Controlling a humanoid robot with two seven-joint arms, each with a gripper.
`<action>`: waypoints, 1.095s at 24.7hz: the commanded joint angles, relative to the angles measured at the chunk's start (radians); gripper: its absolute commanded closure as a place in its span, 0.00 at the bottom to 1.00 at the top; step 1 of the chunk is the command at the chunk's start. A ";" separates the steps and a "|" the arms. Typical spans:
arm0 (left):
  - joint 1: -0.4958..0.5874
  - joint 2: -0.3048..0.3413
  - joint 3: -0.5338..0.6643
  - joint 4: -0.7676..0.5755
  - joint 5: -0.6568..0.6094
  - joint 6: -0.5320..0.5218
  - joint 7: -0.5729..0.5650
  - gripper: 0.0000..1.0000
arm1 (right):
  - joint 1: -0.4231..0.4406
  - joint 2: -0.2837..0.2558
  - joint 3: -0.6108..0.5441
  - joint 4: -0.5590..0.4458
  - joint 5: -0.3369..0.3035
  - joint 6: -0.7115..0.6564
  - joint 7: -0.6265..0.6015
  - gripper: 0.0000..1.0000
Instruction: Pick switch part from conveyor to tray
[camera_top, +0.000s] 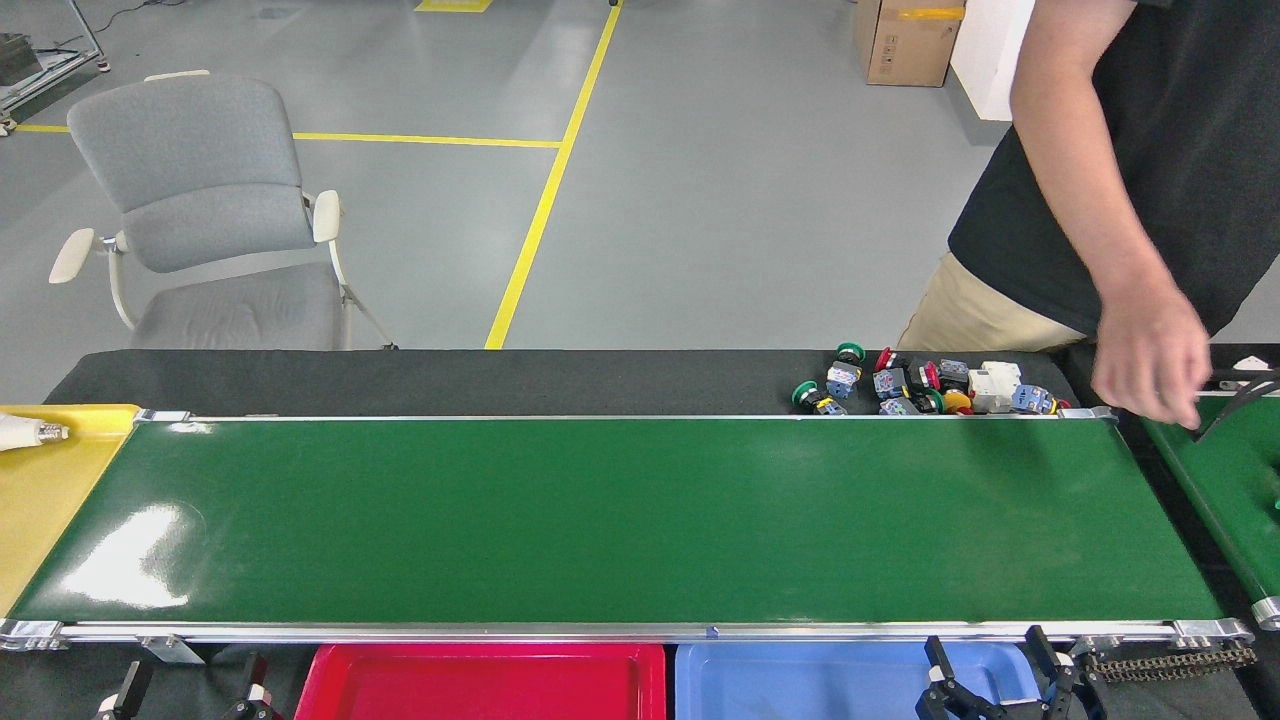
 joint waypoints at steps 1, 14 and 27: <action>0.001 0.034 0.005 0.002 0.002 -0.006 0.015 0.00 | -0.009 -0.004 -0.017 -0.013 -0.005 0.006 0.010 0.00; 0.001 0.100 0.016 0.056 -0.001 -0.001 0.015 0.00 | -0.009 -0.006 -0.097 -0.010 -0.014 0.004 0.033 0.00; 0.006 0.107 0.011 0.047 -0.002 -0.004 0.014 0.00 | -0.087 -0.071 -0.197 0.093 -0.099 0.006 0.090 0.00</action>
